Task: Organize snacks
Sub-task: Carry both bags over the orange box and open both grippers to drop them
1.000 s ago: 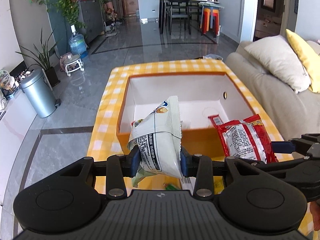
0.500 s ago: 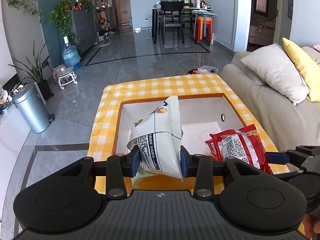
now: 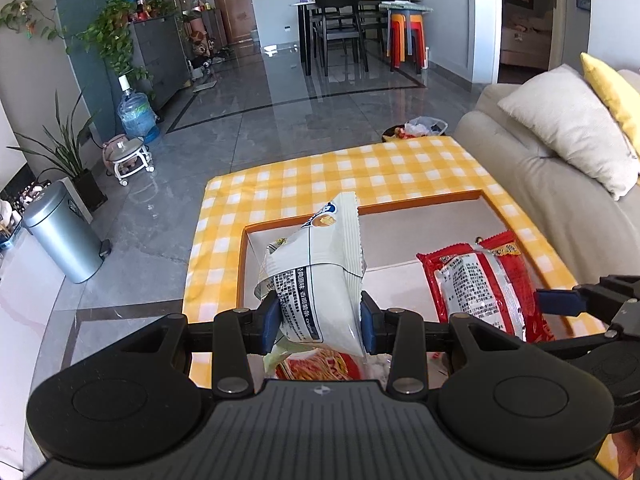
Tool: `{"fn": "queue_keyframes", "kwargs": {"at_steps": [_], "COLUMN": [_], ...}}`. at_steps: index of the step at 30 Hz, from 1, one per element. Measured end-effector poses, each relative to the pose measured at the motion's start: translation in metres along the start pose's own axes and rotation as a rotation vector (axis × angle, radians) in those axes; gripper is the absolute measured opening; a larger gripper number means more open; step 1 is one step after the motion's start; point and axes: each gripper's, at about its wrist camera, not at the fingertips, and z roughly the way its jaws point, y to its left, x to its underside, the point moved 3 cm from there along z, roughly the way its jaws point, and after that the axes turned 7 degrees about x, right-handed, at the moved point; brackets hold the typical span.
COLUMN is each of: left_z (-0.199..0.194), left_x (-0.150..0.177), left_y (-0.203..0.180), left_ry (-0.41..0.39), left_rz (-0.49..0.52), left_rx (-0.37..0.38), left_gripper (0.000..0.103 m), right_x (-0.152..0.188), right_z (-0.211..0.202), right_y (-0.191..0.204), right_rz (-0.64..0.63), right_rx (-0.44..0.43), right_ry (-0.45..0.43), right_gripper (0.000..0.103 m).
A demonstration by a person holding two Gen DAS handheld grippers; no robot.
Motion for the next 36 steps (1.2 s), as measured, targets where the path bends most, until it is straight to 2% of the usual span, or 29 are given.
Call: {"fn": "queue_keyframes", "kwargs": {"at_steps": [12,22,28,33,36], "left_z": [0.059,0.097,0.117,0.126,0.128], "left_x": [-0.009,-0.008,-0.004,0.001,0.002], "left_y": [0.018,0.028,0.038,0.046,0.043], "left_ry": [0.099,0.190,0.255,0.298,0.314], "left_rz": [0.032,-0.008,-0.081,-0.117,-0.090], "left_rx": [-0.016,0.061,0.110,0.105,0.096], "left_gripper": [0.044,0.044,0.044,0.045,0.045], "right_x": [-0.023,-0.030,-0.028,-0.029,-0.031], "right_z": [0.057,0.104,0.122,0.133,0.137], "right_y": [0.018,0.017,0.020,0.025,0.031], "right_rz": [-0.096,-0.142,-0.158,-0.137,-0.140], "right_rx": [-0.007,0.002,-0.040,-0.073,-0.081], "right_ry": [0.051,0.133,0.194,0.256,0.284], "right_gripper": [0.067,0.067,0.067,0.067,0.067]}}
